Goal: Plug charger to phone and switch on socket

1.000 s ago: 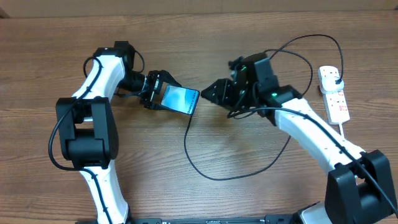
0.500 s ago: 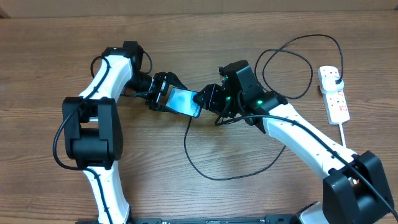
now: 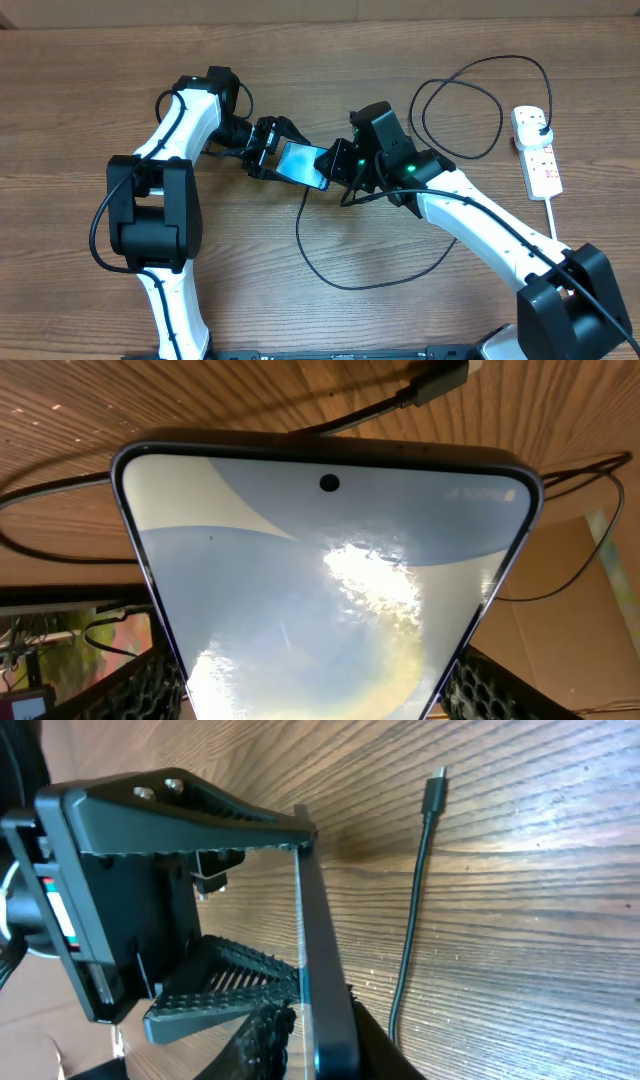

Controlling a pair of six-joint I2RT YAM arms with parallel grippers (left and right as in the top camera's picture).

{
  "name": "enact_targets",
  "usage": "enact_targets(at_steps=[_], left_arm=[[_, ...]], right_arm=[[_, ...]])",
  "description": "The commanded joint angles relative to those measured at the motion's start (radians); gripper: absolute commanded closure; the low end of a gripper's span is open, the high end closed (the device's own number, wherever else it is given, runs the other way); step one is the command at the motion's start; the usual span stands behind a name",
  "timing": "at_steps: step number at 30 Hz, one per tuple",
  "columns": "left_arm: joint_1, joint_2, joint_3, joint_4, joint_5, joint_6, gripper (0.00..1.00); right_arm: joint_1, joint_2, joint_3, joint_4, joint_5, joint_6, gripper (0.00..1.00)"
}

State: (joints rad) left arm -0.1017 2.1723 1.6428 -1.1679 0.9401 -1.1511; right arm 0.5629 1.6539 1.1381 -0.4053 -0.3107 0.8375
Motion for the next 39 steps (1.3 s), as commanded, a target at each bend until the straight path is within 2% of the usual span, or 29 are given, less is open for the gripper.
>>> enact_targets(at_steps=[1, 5, 7, 9, 10, 13, 15, 19, 23, 27, 32, 35, 39], left_arm=[[-0.004, 0.006, 0.024, -0.006, 0.056, -0.017, 0.57], [-0.004, 0.006, 0.024, -0.006, 0.056, -0.016, 0.57], [-0.004, 0.006, 0.024, -0.006, 0.056, -0.016, 0.53], [-0.004, 0.006, 0.024, -0.005, 0.055, -0.013, 0.28], [-0.004, 0.006, 0.024, -0.005, 0.055, -0.004, 0.21], [-0.003, 0.006, 0.024, -0.006, 0.055, 0.009, 0.14], [-0.003, 0.006, 0.024, -0.005, 0.055, 0.042, 0.04], [-0.001, 0.006, 0.024, 0.019, 0.056, 0.181, 0.05], [-0.001, 0.006, 0.024, 0.148, 0.075, 0.326, 0.1], [-0.006, -0.016, 0.025, 0.194, 0.103, 0.44, 0.04], [-0.02, -0.115, 0.025, 0.309, 0.139, 0.525, 0.03], [-0.024, -0.174, 0.025, 0.371, 0.167, 0.517, 0.02], [-0.023, -0.229, 0.025, 0.484, 0.196, 0.395, 0.0]], right_arm=[[0.005, 0.0, 0.011, -0.001, 0.015, 0.001, 0.84], [0.005, 0.0, 0.011, -0.001, 0.014, 0.005, 0.89], [0.005, 0.0, 0.011, -0.001, 0.014, 0.005, 0.93], [0.003, 0.0, 0.011, 0.004, 0.015, 0.005, 0.96], [0.001, -0.001, 0.011, 0.008, 0.015, 0.005, 0.96], [-0.014, -0.006, 0.012, 0.015, -0.002, 0.008, 0.96], [-0.033, -0.018, 0.013, 0.014, -0.016, 0.008, 0.96], [-0.079, -0.056, 0.013, -0.014, -0.031, 0.008, 0.96], [-0.148, -0.102, 0.013, -0.063, -0.031, 0.008, 0.96], [-0.231, -0.159, 0.013, -0.05, -0.079, 0.019, 0.96], [-0.28, -0.185, 0.013, 0.027, -0.084, 0.139, 0.96], [-0.284, -0.185, 0.013, 0.12, -0.083, 0.234, 0.96], [-0.283, -0.185, 0.013, 0.246, -0.068, 0.42, 0.96]])
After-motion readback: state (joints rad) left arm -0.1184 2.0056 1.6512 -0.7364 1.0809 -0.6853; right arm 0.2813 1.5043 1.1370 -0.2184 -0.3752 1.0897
